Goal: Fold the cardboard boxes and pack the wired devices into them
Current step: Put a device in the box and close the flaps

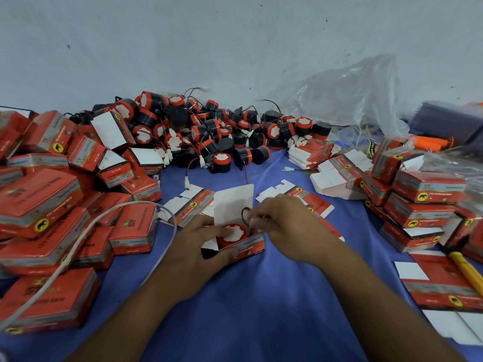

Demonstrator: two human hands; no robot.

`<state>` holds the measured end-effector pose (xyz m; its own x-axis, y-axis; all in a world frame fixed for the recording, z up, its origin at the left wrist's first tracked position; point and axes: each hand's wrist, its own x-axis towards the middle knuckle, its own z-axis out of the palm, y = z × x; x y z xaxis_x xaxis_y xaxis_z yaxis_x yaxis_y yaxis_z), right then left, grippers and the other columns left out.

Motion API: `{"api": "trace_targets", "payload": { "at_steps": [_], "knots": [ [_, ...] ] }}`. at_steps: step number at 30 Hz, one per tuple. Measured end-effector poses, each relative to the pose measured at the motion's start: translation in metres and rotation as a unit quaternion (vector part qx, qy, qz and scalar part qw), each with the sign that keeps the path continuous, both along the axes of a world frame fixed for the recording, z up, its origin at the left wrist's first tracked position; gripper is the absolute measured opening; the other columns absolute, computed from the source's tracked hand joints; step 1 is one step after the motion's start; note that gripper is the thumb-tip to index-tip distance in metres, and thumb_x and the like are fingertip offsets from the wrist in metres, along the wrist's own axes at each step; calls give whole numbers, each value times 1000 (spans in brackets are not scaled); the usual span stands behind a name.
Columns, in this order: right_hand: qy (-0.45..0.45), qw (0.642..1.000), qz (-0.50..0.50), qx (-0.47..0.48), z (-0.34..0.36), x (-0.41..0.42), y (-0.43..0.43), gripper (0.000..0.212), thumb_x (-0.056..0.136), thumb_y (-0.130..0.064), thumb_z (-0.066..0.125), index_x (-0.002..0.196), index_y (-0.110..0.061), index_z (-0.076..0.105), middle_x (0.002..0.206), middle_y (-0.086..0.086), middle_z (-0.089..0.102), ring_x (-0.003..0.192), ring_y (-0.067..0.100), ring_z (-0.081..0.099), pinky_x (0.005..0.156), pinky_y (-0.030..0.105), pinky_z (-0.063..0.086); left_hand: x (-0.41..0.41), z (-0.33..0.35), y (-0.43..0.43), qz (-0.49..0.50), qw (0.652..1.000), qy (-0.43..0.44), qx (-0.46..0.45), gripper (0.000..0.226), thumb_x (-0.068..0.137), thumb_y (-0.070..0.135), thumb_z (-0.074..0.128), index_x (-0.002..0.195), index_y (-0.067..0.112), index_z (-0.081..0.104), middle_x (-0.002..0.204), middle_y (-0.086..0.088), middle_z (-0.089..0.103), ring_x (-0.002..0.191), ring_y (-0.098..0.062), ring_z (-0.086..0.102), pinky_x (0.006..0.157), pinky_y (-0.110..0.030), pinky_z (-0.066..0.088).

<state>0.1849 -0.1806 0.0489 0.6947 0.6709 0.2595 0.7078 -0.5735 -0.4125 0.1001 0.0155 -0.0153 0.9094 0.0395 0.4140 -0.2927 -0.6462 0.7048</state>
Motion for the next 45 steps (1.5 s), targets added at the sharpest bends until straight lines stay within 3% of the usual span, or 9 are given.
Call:
{"api": "trace_targets", "payload": {
  "at_steps": [8, 13, 17, 20, 22, 26, 34, 41, 45],
  "knots": [
    [69, 989, -50, -118, -1, 1, 0, 23, 95, -34, 61, 111, -43, 75, 117, 5, 51, 119, 28, 41, 104, 43, 39, -2, 0, -1, -7, 1000, -20, 23, 41, 74, 57, 75, 109, 37, 70, 111, 26, 51, 107, 10, 50, 89, -1, 33],
    [191, 971, -41, -138, -2, 5, -12, 23, 97, -40, 52, 106, -37, 73, 128, -7, 40, 125, 17, 31, 99, 34, 32, -4, 0, -2, 2, 999, -19, 37, 37, 74, 49, 73, 110, 39, 68, 112, 27, 48, 110, 12, 47, 88, 2, 30],
    [275, 955, -56, -91, -2, 10, -13, 33, 95, -44, 51, 89, -16, 68, 118, -10, 51, 108, 9, 50, 85, 29, 43, -5, 0, -3, 1, 999, -26, 33, 34, 79, 31, 80, 110, 37, 68, 116, 24, 47, 114, 14, 43, 90, 2, 28],
    [279, 958, -62, -32, -6, 8, -7, 17, 91, -24, 62, 88, -15, 76, 95, -2, 71, 73, 5, 58, 67, 19, 46, -6, 1, -4, 2, 999, -21, 37, 28, 87, 29, 73, 111, 41, 65, 121, 20, 45, 117, 17, 38, 90, 4, 25],
    [289, 952, -92, 33, -11, 8, -1, 8, 83, -13, 73, 83, -19, 78, 87, -8, 73, 75, 6, 64, 65, 16, 50, -6, 3, -5, -1, 999, -18, 34, 24, 89, 32, 66, 112, 41, 64, 124, 20, 42, 119, 21, 33, 89, 6, 23],
    [233, 963, -104, 83, -20, 9, 8, 22, 79, -7, 78, 79, -24, 64, 92, -5, 68, 86, 13, 63, 70, 22, 53, -6, 2, -6, 0, 999, -18, 28, 23, 90, 28, 63, 111, 36, 66, 125, 17, 41, 118, 24, 29, 89, 6, 22],
    [21, 997, -73, 34, -23, 6, 9, 30, 88, -27, 74, 117, -29, 65, 111, 1, 58, 101, 16, 56, 86, 31, 50, -3, -1, -3, 54, 998, -19, 2, 36, 83, 31, 78, 114, 38, 61, 127, 10, 44, 124, 5, 39, 97, -2, 27],
    [26, 995, -93, 10, -25, 8, 13, 22, 95, -28, 67, 116, -27, 74, 110, -3, 50, 99, 10, 51, 83, 15, 36, -2, 1, -5, 110, 985, -55, -121, 69, 68, 19, 89, 121, 22, 46, 119, 10, 51, 110, 6, 52, 84, -4, 42],
    [52, 996, -68, -16, -26, 5, 11, 25, 101, -24, 56, 100, -14, 79, 102, 4, 52, 96, 9, 43, 85, 24, 40, -1, 2, -9, 105, 981, -78, -145, 71, 66, 13, 90, 121, 24, 46, 114, 6, 57, 102, -5, 62, 83, -15, 51]
  ]
}}
